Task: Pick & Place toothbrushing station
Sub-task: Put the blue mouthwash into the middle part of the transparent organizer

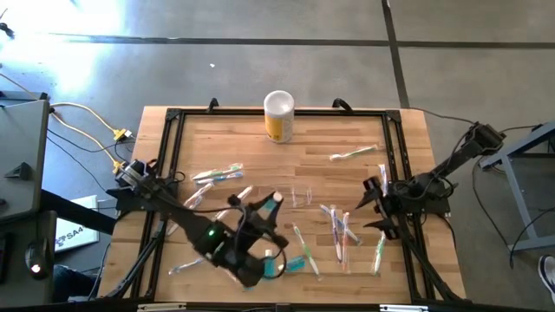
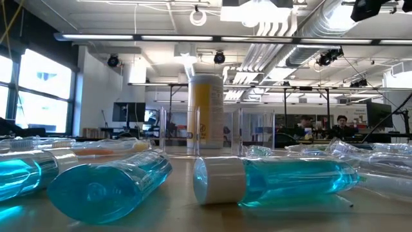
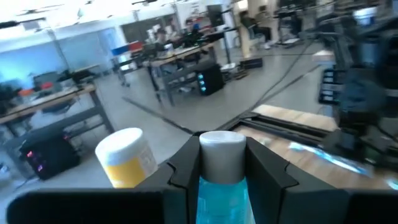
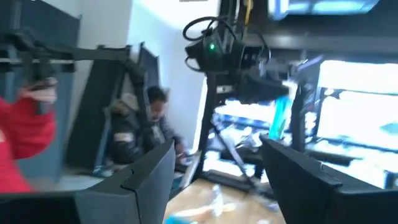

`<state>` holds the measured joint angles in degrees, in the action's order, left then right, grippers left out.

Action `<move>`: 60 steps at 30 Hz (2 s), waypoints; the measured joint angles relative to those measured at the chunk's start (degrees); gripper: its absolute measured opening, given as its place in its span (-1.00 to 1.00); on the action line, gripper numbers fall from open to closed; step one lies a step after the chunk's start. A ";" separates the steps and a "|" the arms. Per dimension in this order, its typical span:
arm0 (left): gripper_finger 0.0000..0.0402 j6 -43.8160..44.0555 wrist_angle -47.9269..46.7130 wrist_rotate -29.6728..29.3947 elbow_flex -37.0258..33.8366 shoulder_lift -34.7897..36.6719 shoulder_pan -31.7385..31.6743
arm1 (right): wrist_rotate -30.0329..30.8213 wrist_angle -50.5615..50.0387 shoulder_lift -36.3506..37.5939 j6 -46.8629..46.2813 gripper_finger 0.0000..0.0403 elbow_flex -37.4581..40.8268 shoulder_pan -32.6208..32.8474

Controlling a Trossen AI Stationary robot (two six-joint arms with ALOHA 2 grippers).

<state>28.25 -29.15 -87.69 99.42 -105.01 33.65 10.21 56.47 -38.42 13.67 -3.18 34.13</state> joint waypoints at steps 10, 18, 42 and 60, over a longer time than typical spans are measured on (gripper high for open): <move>-0.57 -19.91 26.92 17.55 -0.11 -4.18 -8.28 | 17.04 7.32 -15.05 2.65 0.16 -6.46 -0.04; -0.57 -34.17 44.59 24.96 -0.04 -8.28 -10.03 | 26.67 9.09 -24.12 -1.69 0.16 -9.01 -0.04; -0.57 -34.06 46.99 27.48 -0.07 -11.21 -11.92 | 24.62 10.04 -38.72 -5.97 0.02 -17.97 -8.05; -0.13 -32.29 43.98 29.95 -0.07 -11.23 -11.87 | 22.71 7.62 -38.72 -4.55 -0.73 -17.92 -7.98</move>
<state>-4.03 14.83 -57.74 99.35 -116.25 21.78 32.92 64.09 -77.14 9.12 -21.10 26.15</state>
